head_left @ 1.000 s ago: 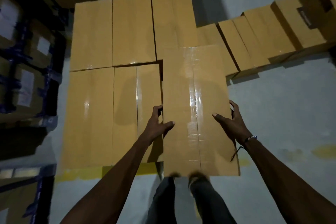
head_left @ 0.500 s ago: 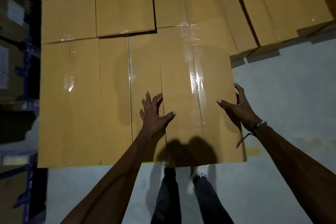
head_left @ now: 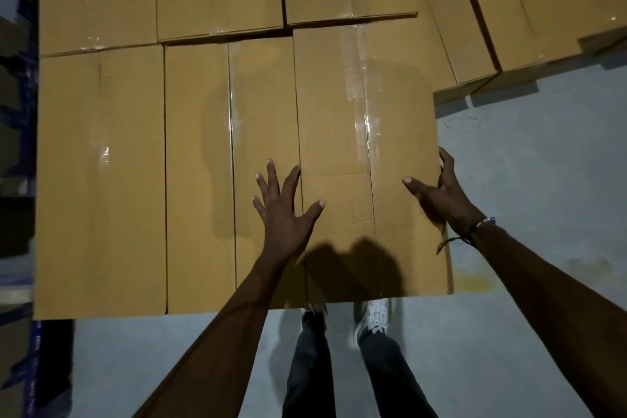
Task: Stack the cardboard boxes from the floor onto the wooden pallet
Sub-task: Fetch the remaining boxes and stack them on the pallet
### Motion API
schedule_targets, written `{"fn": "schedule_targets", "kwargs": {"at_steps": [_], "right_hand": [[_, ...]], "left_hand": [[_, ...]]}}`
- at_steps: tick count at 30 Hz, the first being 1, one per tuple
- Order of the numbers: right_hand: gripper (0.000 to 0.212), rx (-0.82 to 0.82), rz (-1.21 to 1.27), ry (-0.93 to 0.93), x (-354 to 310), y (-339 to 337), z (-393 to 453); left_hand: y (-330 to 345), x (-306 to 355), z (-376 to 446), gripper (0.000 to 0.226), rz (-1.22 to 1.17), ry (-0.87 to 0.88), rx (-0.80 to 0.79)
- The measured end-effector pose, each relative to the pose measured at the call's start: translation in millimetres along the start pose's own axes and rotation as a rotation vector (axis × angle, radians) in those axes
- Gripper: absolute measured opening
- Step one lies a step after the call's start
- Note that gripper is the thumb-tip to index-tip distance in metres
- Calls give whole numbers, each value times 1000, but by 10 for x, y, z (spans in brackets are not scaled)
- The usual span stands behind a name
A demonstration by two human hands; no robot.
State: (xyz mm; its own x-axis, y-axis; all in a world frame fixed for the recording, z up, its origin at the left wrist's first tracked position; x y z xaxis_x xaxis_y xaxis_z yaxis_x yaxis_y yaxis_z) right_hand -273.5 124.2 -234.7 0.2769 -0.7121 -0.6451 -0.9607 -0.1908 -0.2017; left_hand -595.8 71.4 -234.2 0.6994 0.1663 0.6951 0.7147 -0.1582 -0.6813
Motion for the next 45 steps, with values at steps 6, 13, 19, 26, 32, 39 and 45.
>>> {"fn": "schedule_targets", "kwargs": {"at_steps": [6, 13, 19, 26, 32, 39, 45], "right_hand": [[91, 96, -174, -99, -22, 36, -62], [88, 287, -398, -256, -62, 169, -395], [116, 215, -697, -153, 366, 346, -895], [140, 243, -765, -162, 823, 523, -1340], [154, 276, -774, -162, 943, 614, -1351], [151, 309, -690, -230, 974, 625, -1319], [151, 329, -660, -257, 948, 641, -1326]], "left_hand": [[-22, 30, -30, 82, 19, 4, 57], [-29, 96, -254, 72, 135, 97, -47], [67, 10, -998, 94, 263, 204, -355], [9, -188, -1456, 129, 446, 353, -523], [76, -320, -1455, 101, 550, 491, -401], [122, -432, -1455, 93, 631, 613, -278], [138, -444, -1437, 94, 626, 639, -244]]}}
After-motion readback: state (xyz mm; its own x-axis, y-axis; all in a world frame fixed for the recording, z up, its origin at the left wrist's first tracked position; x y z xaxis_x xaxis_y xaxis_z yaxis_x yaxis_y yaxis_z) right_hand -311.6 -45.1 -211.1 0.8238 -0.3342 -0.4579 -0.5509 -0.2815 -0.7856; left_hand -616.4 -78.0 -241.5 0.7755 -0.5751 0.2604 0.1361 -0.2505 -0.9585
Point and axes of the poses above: each hand's wrist, its own z-axis towards the middle knuckle, its own y-axis out of the palm, x = y × z, the point moved 4 cm from there along z, towards the middle knuckle, and after that the axes turned 9 degrees about y, right-handed, at the moved point
